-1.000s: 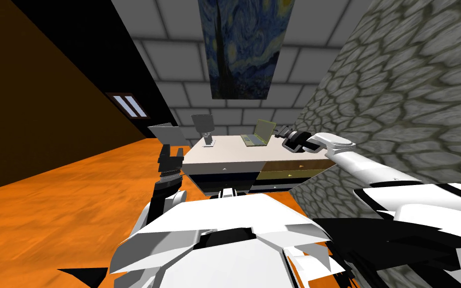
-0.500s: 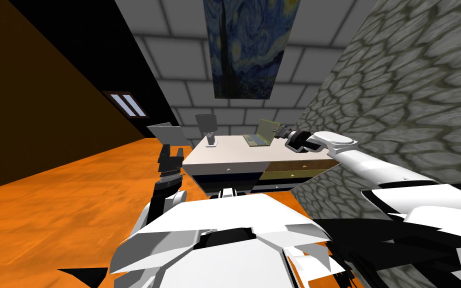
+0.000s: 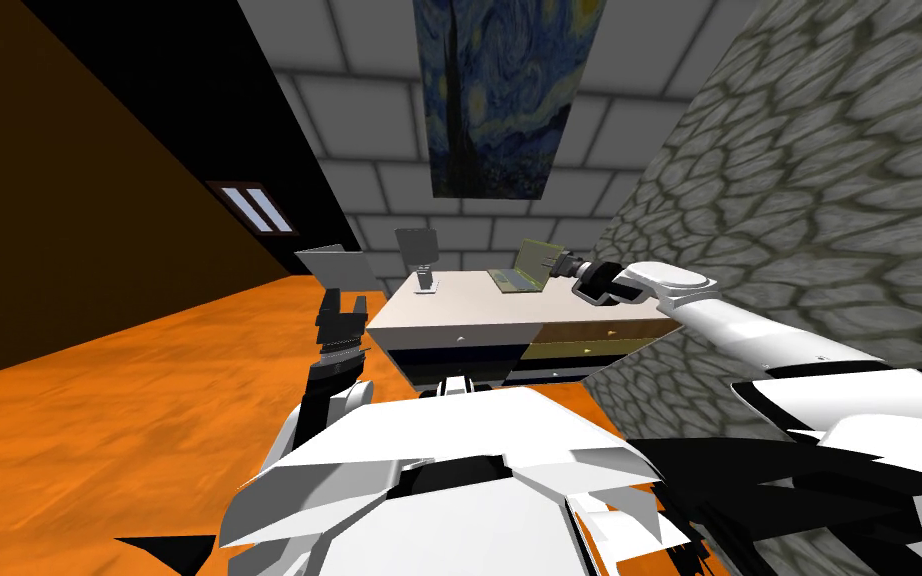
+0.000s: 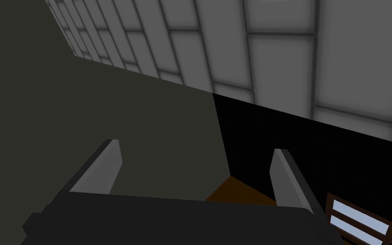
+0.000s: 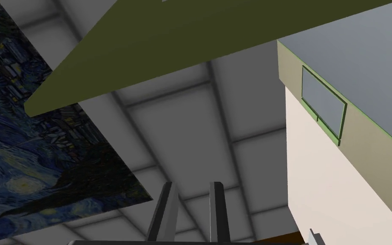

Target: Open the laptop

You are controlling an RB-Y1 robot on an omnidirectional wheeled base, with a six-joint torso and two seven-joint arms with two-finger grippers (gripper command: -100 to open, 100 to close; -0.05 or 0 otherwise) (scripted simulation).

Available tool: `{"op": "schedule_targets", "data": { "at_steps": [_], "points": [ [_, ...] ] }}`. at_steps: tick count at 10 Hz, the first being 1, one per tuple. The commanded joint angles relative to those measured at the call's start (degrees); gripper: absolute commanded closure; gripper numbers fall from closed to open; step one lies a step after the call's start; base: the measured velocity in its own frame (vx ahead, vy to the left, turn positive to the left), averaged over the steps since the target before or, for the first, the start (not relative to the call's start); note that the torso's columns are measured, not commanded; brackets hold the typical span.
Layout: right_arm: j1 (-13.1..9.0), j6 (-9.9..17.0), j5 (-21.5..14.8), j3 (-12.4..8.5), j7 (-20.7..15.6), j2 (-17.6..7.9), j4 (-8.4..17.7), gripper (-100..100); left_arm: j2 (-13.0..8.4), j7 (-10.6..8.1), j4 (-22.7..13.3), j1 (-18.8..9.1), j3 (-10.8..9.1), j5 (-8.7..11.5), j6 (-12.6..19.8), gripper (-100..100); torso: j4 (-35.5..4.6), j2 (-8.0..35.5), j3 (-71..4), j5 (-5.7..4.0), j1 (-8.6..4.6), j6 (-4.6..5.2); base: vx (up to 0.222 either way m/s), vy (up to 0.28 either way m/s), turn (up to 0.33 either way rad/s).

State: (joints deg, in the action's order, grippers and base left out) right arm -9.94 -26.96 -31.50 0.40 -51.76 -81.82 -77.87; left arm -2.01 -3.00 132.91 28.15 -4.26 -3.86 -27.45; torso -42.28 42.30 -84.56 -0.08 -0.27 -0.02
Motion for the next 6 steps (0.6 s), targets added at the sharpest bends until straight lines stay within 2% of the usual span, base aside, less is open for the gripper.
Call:
{"op": "schedule_targets", "data": {
  "at_steps": [1, 6],
  "points": [
    [-0.96, -0.05, 1.50, -0.28, 2.65, 0.64, 1.30, -100, 0.00, 0.00, 0.00, 0.00, -0.01, 0.00, 0.00, 0, -0.01, 0.02, 0.02, -0.02, -0.01, 0.04, -0.025, -0.103, 0.073],
    [-2.63, -0.21, 4.61, -1.09, 7.66, 1.96, 3.81, -100, 0.00, 0.00, 0.00, 0.01, 0.00, 0.00, 0.00, 0, -0.01, -0.06, -0.05, 0.09, 0.28, 0.09, -0.019, -0.111, 0.073]
  ]
}}
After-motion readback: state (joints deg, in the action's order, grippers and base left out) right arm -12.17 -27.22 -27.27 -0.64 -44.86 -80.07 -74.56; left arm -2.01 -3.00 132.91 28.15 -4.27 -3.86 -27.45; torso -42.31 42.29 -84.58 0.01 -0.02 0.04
